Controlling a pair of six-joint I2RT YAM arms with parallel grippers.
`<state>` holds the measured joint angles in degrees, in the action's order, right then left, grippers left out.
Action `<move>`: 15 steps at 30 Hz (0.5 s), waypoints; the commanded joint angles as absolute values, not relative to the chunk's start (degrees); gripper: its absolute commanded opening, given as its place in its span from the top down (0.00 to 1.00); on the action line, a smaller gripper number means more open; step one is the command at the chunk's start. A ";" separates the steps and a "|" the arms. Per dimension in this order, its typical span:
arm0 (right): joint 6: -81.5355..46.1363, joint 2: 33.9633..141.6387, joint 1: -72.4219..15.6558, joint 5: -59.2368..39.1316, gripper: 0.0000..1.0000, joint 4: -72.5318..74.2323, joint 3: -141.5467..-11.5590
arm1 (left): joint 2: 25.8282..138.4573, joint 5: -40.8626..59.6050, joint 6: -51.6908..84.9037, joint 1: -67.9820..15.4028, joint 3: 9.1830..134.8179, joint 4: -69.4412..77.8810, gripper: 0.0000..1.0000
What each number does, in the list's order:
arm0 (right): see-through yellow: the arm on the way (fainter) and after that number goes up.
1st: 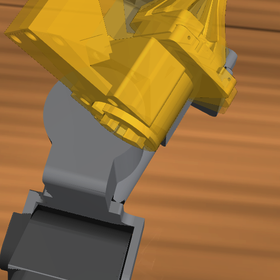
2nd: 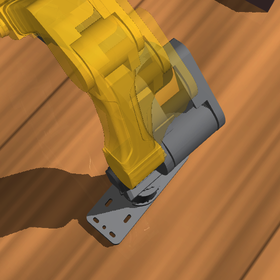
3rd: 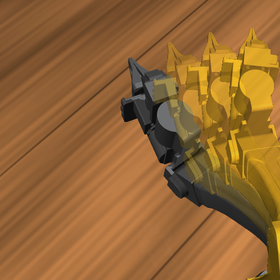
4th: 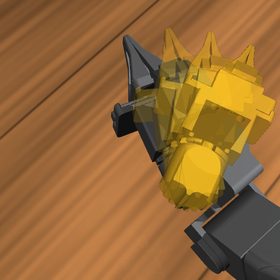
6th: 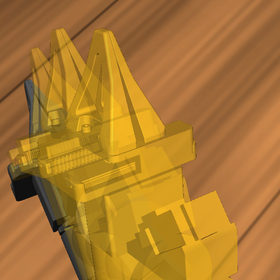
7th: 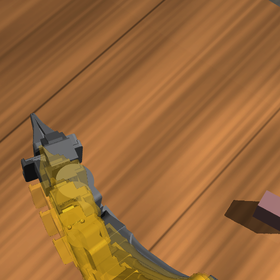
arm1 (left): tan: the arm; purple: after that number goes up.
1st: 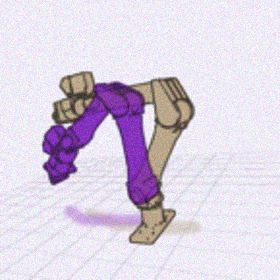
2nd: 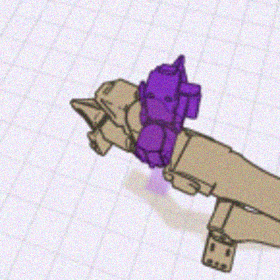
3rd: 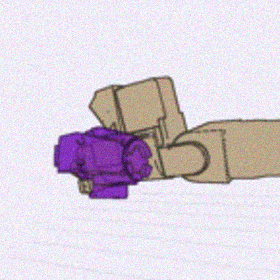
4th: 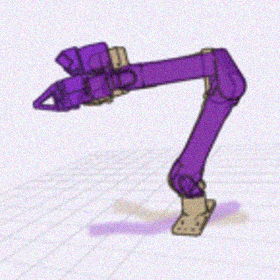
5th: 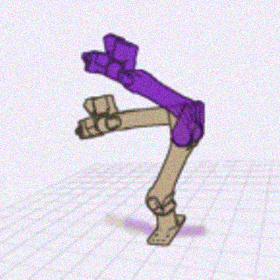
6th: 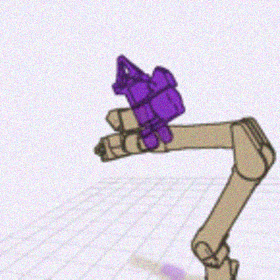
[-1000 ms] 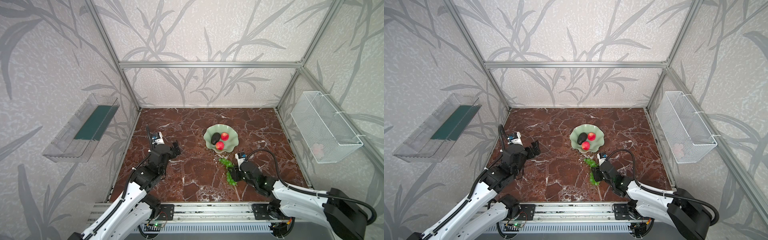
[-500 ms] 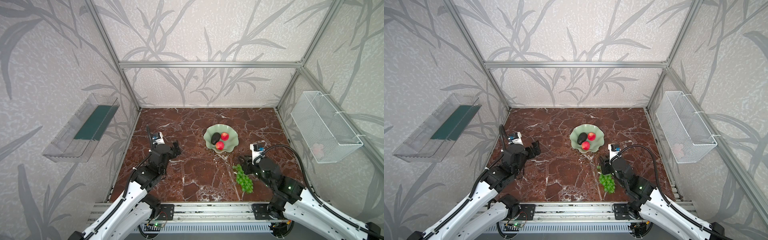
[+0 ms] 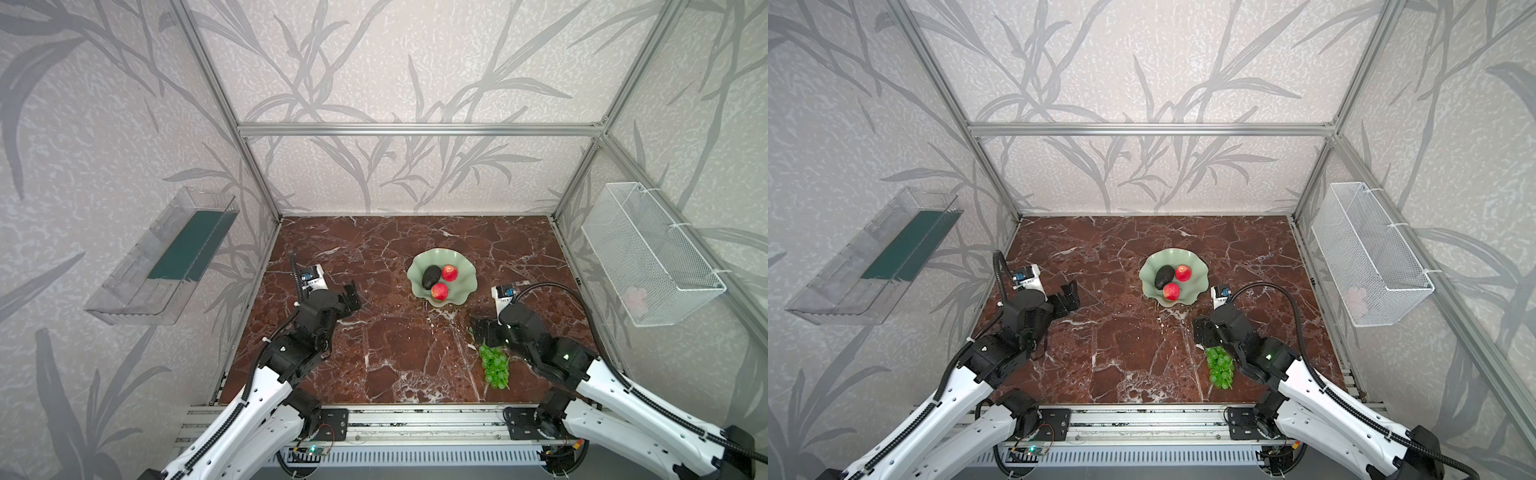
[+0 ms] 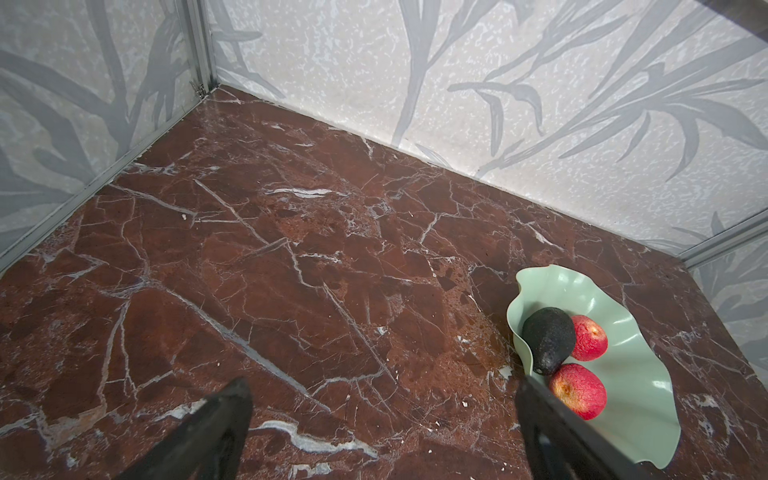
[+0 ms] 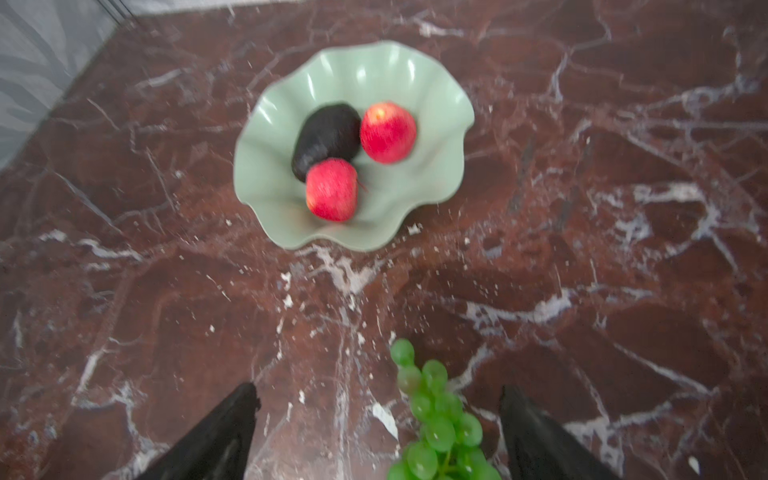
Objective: Place and organize the fake fruits in the fruit bowl
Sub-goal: 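Lift the grapes with the right gripper toward the bowl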
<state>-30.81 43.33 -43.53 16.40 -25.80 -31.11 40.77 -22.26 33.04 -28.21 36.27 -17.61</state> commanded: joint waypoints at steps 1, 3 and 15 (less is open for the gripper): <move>-35.49 41.09 -43.58 14.68 0.03 -32.47 -27.85 | 40.83 -22.97 33.49 -27.72 35.95 -18.06 0.01; -38.01 40.14 -43.83 13.72 0.00 -34.01 -26.28 | 41.16 -22.65 33.57 -27.73 36.04 -17.69 0.01; -46.39 41.78 -45.35 11.15 0.00 -30.91 -18.72 | 42.02 -21.80 34.15 -27.67 35.97 -17.01 0.01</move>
